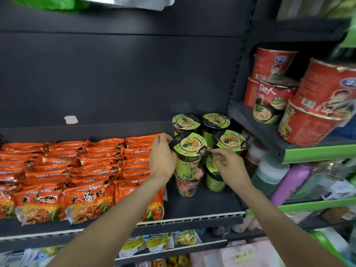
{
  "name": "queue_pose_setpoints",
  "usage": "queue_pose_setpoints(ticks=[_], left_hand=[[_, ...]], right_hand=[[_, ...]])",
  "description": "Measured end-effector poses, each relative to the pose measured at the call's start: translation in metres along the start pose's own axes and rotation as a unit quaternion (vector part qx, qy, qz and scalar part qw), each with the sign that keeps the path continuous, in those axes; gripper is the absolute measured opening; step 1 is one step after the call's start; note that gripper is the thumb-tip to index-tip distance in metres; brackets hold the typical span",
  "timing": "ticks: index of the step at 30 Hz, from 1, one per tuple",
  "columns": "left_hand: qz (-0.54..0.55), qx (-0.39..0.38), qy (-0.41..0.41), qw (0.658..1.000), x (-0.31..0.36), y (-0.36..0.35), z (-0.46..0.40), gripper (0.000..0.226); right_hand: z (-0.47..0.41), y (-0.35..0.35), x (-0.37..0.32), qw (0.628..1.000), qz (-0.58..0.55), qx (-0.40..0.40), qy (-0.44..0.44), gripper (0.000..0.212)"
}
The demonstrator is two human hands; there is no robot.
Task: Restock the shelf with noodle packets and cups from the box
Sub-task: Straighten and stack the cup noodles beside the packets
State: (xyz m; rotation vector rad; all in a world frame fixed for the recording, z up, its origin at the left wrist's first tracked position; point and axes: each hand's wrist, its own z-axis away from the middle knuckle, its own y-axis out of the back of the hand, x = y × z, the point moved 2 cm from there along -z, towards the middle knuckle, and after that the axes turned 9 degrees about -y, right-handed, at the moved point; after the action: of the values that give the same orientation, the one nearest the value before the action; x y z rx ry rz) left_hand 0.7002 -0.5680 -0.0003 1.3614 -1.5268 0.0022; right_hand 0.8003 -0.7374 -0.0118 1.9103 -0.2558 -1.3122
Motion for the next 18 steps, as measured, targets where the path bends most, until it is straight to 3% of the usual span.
queue_pose_setpoints(ticks=[3,7,18], left_hand=[[-0.039,0.009,-0.008,0.999,0.013,0.006,-0.011,0.033],[-0.006,-0.064,-0.053,0.997,0.022,-0.001,-0.029,0.026],[-0.092,-0.270,-0.117,0.951,0.006,-0.050,-0.121,0.053]], right_hand=[[-0.007,0.018,-0.016,0.999,-0.005,0.019,0.036,0.027],[-0.026,0.032,-0.028,0.998,0.013,0.030,0.059,0.026],[-0.121,0.025,-0.027,0.989,0.146,-0.010,-0.004,0.041]])
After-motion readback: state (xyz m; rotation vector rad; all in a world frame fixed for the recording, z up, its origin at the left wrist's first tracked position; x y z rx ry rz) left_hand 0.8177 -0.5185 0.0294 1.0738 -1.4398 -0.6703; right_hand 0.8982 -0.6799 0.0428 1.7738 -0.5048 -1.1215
